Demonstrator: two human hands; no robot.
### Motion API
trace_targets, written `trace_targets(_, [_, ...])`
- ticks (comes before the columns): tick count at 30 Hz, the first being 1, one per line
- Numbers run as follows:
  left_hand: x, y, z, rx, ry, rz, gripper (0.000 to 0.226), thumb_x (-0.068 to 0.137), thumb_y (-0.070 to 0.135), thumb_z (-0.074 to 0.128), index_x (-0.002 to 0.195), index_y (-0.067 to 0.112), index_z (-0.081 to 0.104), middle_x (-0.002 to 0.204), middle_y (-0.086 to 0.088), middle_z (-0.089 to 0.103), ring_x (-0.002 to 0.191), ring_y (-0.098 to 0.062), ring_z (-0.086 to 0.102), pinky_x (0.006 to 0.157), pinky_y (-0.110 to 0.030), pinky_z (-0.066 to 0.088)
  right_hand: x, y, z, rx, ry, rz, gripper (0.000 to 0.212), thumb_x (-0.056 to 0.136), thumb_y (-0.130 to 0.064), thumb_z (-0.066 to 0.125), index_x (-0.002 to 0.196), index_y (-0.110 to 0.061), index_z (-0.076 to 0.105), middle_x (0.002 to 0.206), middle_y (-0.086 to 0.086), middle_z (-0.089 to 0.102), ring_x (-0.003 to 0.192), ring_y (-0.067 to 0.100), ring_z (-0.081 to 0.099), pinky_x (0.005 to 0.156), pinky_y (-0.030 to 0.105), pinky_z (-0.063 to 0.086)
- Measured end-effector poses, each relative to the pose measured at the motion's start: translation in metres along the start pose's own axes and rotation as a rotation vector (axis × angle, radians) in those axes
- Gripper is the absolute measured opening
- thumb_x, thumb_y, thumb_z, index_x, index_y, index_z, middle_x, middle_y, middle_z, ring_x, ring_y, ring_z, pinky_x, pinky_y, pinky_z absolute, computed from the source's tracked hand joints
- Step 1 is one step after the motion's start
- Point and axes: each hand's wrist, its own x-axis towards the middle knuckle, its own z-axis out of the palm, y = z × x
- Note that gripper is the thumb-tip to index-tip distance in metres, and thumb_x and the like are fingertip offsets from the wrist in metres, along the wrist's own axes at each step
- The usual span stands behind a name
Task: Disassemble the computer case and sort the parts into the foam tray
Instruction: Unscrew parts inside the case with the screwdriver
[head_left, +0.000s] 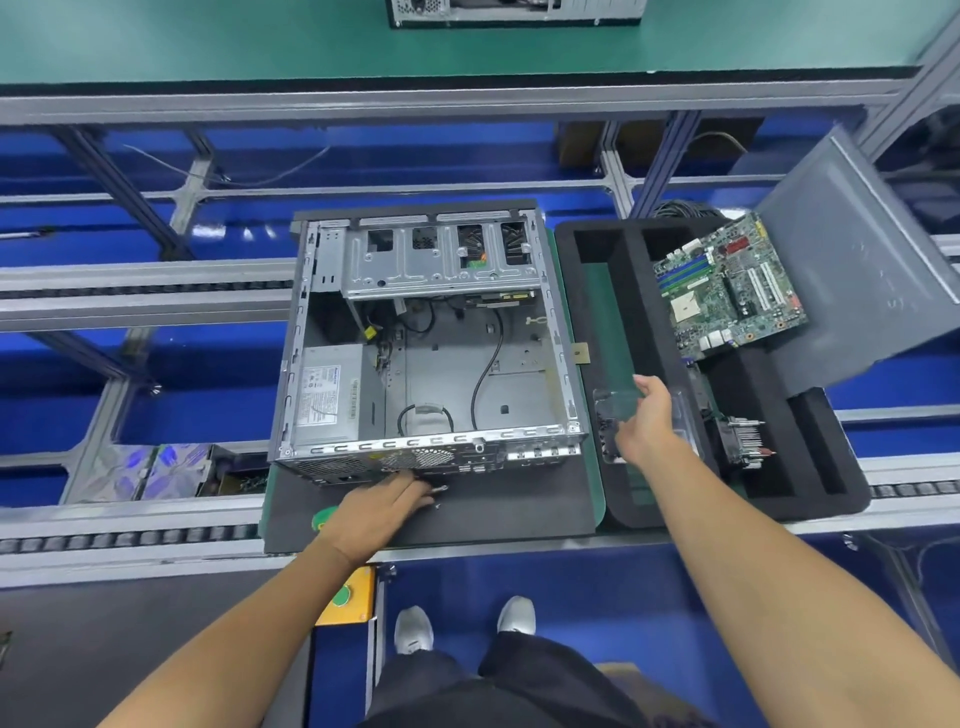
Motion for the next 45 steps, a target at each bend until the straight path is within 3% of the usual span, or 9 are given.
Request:
trace_targets(5, [0.012, 0.012, 0.001, -0.158, -0.246, -0.05, 0.041, 0.105, 0.051, 0.039, 0.128, 0.021, 0.055, 0.126, 0.002, 0.056, 0.105, -0.019, 0.064, 0.073, -0.043, 0.054, -0.004, 0.001, 0.002, -0.01, 0.008, -0.058, 0.043, 0.092, -0.029, 0.056, 0.134, -0.034, 0.053, 0.158, 0.003, 0.041, 0.14, 0.03, 0.042, 0.107, 0.046, 0.034])
trace_targets(10, [0.019, 0.011, 0.0, -0.078, -0.336, -0.016, 0.045, 0.106, 0.053, 0.023, 0.124, 0.022, 0.05, 0.127, 0.001, 0.051, 0.103, -0.02, 0.062, 0.074, -0.04, 0.051, -0.006, -0.001, 0.006, 0.028, 0.065, -0.159, 0.056, 0.094, -0.024, 0.047, 0.148, -0.041, 0.044, 0.162, -0.004, 0.032, 0.147, 0.026, 0.03, 0.115, 0.054, 0.025])
trace_targets(16, [0.022, 0.021, -0.001, -0.001, -0.378, 0.002, 0.027, 0.112, 0.038, 0.028, 0.122, 0.02, 0.046, 0.128, -0.003, 0.047, 0.102, -0.023, 0.063, 0.079, -0.045, 0.054, -0.009, 0.0, 0.0, 0.076, 0.175, -0.241, 0.036, 0.09, -0.032, 0.053, 0.126, -0.036, 0.056, 0.145, -0.001, 0.047, 0.128, 0.023, 0.045, 0.102, 0.045, 0.038])
trace_targets(20, [0.03, 0.034, -0.005, 0.004, -0.385, 0.002, 0.021, 0.108, 0.023, 0.043, 0.129, 0.02, 0.043, 0.14, -0.005, 0.044, 0.108, -0.023, 0.063, 0.081, -0.043, 0.055, -0.009, 0.013, -0.008, 0.063, 0.119, -0.173, 0.025, 0.092, -0.031, 0.052, 0.113, -0.021, 0.061, 0.112, -0.002, 0.057, 0.087, 0.014, 0.053, 0.067, 0.026, 0.042])
trace_targets(25, [0.021, 0.04, -0.003, 0.071, -0.417, -0.107, 0.069, 0.08, -0.001, 0.071, 0.134, 0.024, 0.036, 0.148, -0.006, 0.037, 0.107, -0.027, 0.062, 0.078, -0.037, 0.054, -0.01, 0.03, -0.018, 0.068, 0.058, -0.126, 0.018, 0.096, -0.032, 0.05, 0.102, -0.02, 0.062, 0.107, 0.0, 0.06, 0.082, 0.016, 0.055, 0.067, 0.027, 0.043])
trace_targets(33, [0.099, 0.126, -0.025, -0.101, -0.305, 0.08, 0.05, 0.094, 0.007, 0.055, 0.135, 0.024, 0.033, 0.134, -0.009, 0.045, 0.093, -0.038, 0.063, 0.075, -0.047, 0.053, -0.004, 0.039, -0.032, 0.171, -0.173, 0.042, 0.034, 0.104, -0.032, 0.04, 0.108, -0.004, 0.058, 0.115, 0.018, 0.065, 0.1, 0.03, 0.066, 0.082, 0.037, 0.053])
trace_targets(37, [0.139, 0.172, -0.021, -0.116, -0.239, 0.133, 0.063, 0.086, -0.007, 0.059, 0.138, 0.018, 0.034, 0.136, -0.009, 0.038, 0.076, -0.04, 0.063, 0.053, -0.046, 0.046, -0.004, 0.035, -0.049, 0.081, -0.315, 0.113, 0.052, 0.104, -0.04, 0.035, 0.124, 0.0, 0.061, 0.118, 0.019, 0.071, 0.105, 0.03, 0.072, 0.077, 0.035, 0.057])
trace_targets(42, [0.171, 0.213, -0.012, -0.463, -0.12, -0.143, 0.033, 0.097, 0.011, 0.053, 0.125, 0.027, 0.047, 0.125, 0.005, 0.043, 0.096, -0.026, 0.063, 0.07, -0.042, 0.053, -0.001, 0.034, -0.07, 0.082, -0.418, 0.183, 0.057, 0.106, -0.043, 0.028, 0.129, -0.004, 0.062, 0.125, 0.02, 0.069, 0.112, 0.03, 0.068, 0.1, 0.041, 0.049])
trace_targets(45, [0.19, 0.231, -0.015, -0.634, -0.018, -0.352, 0.012, 0.099, 0.028, 0.045, 0.111, 0.031, 0.049, 0.11, 0.004, 0.057, 0.093, -0.021, 0.061, 0.078, -0.041, 0.053, 0.003, 0.029, -0.075, 0.147, -0.36, 0.166, 0.048, 0.109, -0.033, 0.026, 0.126, -0.005, 0.061, 0.112, 0.014, 0.073, 0.099, 0.024, 0.067, 0.088, 0.037, 0.052])
